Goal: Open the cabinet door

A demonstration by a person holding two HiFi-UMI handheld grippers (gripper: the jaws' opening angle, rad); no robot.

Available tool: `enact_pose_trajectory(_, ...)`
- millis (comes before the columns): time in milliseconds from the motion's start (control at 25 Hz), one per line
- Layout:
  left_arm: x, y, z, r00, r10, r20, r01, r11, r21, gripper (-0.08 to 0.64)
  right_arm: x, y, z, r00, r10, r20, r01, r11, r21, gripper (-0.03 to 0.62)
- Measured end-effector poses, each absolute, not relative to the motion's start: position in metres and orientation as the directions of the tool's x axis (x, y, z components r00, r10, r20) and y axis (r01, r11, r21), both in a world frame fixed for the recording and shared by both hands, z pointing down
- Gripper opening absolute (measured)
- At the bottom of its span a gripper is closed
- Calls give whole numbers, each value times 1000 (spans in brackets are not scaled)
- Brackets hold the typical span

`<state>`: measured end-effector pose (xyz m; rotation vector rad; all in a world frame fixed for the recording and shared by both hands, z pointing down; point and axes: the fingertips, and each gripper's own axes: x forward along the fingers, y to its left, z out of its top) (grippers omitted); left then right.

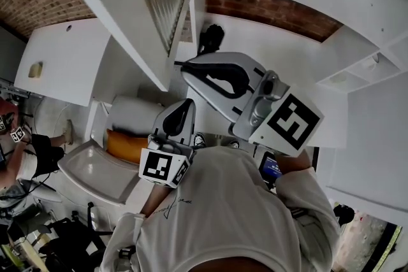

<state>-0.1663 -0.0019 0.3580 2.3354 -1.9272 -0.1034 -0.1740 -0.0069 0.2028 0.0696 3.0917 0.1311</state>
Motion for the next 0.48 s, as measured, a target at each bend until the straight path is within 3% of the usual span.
enact_pose_trajectory(160,-169,-4,358,187,-982,20,-975,-183,127,16,-178,-9,205,-994,100,-51,97,993,72,32)
enact_pose_trajectory(480,-171,-7,358,184,-983,19,-974,-180,135,16,-182,-11,205,-996,80,-49,77,995,60,32)
